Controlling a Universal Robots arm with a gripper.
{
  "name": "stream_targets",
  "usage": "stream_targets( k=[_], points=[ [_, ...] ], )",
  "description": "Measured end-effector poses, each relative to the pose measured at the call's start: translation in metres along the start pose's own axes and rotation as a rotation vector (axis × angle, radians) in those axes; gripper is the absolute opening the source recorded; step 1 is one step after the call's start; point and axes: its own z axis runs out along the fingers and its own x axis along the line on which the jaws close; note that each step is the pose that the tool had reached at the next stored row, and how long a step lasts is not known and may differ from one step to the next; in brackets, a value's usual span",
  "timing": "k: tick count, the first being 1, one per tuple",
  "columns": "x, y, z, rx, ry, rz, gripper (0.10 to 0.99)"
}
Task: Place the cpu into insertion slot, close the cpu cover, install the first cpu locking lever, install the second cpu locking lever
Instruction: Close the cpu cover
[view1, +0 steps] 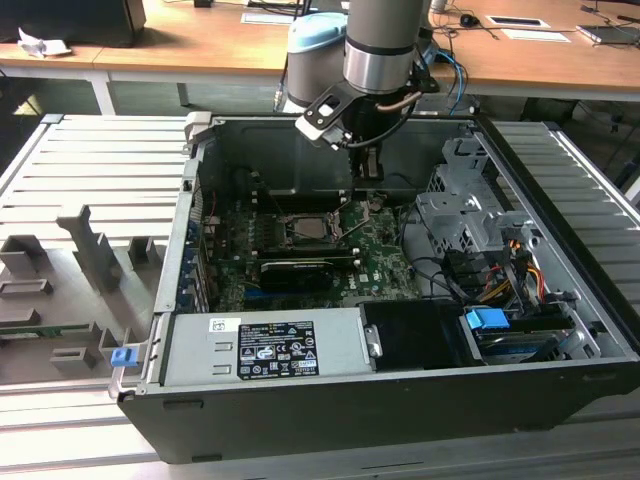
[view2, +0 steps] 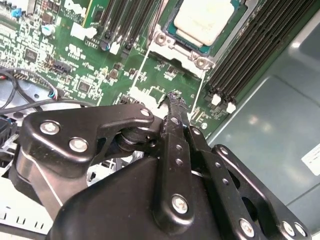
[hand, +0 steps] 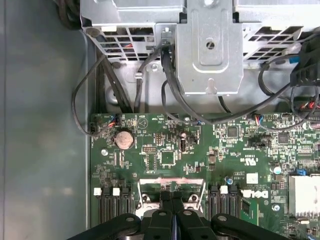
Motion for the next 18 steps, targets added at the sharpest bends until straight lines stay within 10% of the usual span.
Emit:
stream_targets(
  k=[18],
  points=[
    [0.0001, 0.0324, 0.0123, 0.002, 0.001, -0.046, 0.106]
  ],
)
